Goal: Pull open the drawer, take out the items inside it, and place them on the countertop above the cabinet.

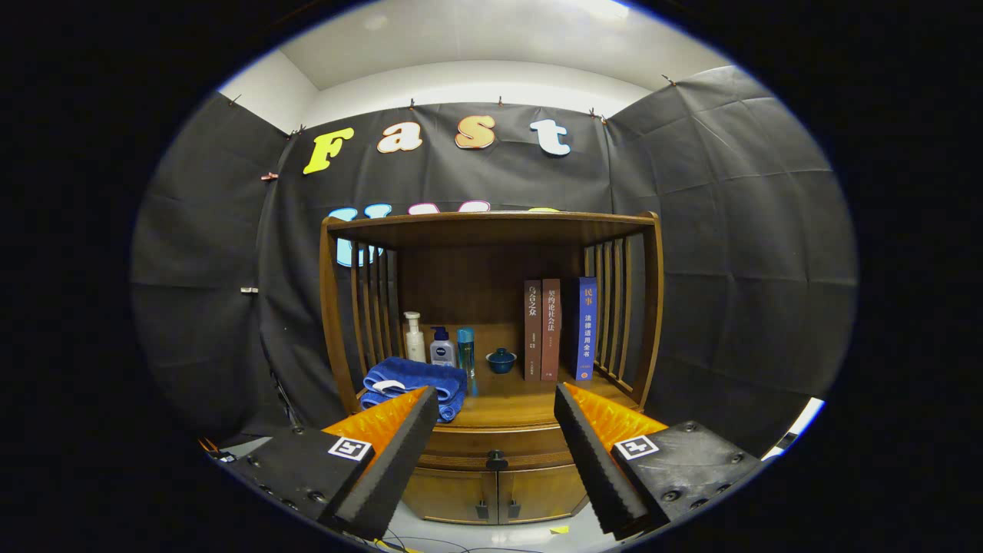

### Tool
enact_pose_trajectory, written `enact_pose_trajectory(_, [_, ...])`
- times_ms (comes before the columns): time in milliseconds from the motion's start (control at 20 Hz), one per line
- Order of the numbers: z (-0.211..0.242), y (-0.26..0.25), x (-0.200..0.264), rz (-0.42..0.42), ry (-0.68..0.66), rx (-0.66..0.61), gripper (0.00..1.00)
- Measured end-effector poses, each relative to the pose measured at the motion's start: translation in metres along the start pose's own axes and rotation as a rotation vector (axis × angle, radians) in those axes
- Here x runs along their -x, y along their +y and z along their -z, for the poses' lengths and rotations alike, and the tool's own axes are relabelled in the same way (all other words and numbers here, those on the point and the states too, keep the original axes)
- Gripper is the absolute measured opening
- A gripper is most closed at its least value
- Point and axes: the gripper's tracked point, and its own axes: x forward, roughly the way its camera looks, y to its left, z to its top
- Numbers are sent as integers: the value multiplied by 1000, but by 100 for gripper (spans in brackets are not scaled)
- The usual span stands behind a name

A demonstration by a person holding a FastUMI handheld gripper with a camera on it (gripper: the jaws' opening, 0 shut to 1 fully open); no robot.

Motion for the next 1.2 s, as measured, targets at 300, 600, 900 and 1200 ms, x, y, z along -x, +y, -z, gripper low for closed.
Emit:
enact_pose_trajectory(300, [-1, 4, -1, -4, -8, 6, 99])
enact_pose_trajectory(600, [4, 5, -7, -2, 1, 2, 99])
enact_pose_trajectory(900, [30, 12, -27, -21, 35, 13, 99])
enact_pose_trajectory(1200, [79, 9, -65, -23, 99, 11, 99])
